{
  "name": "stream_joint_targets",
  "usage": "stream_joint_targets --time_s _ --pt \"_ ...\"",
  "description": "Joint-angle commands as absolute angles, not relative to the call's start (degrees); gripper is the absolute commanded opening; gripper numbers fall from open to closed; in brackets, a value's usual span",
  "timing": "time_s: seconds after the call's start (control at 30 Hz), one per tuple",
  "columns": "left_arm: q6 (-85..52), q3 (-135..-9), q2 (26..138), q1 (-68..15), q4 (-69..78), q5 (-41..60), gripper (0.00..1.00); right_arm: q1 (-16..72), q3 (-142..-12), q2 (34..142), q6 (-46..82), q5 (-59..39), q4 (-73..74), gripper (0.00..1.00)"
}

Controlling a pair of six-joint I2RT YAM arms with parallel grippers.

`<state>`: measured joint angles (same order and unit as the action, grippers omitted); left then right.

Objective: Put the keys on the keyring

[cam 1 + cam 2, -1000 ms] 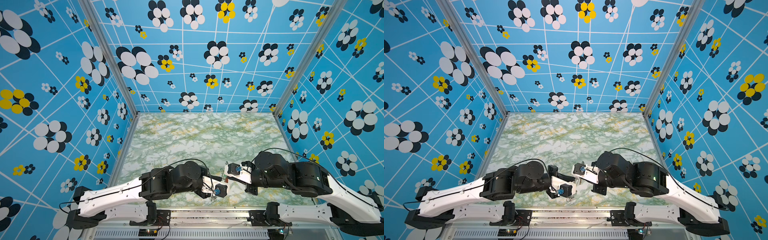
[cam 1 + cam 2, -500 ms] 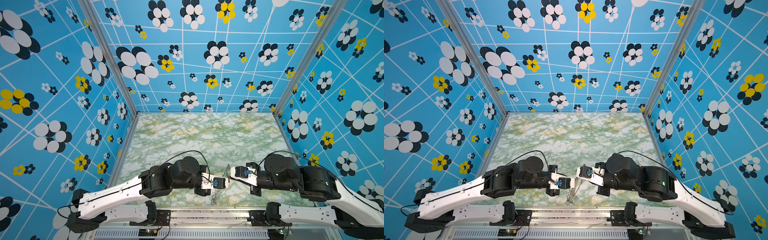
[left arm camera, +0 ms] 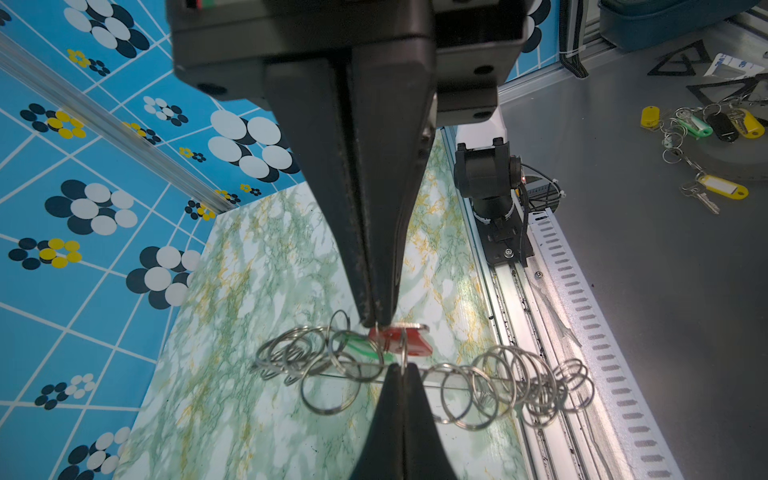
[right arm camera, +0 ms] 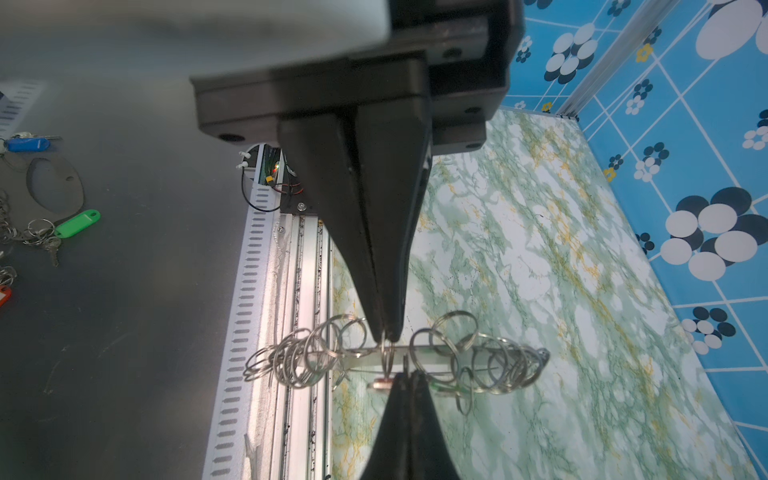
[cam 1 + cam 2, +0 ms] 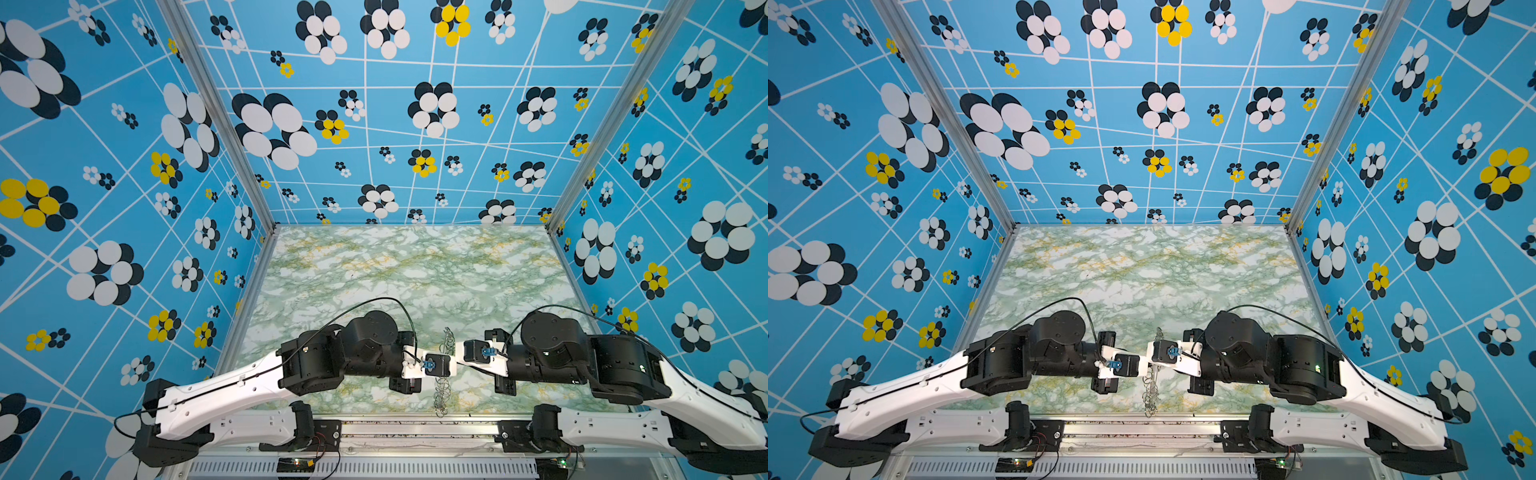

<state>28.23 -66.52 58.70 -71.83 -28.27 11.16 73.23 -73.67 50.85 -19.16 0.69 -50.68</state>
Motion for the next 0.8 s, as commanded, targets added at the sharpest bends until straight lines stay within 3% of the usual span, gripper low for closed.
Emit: stream_joint_targets --time_s 0.0,0.77 --pt "27.4 -69.3 58.9 -71.3 -26.4 12.5 0.0 73.9 -74.1 50.4 -20.2 -0.6 -49.2 0.0" --pt "26.7 -70.1 59.0 -69.9 -27.7 12.4 0.0 75.3 -76.5 50.9 -20.4 -5.1 -51.7 0.0"
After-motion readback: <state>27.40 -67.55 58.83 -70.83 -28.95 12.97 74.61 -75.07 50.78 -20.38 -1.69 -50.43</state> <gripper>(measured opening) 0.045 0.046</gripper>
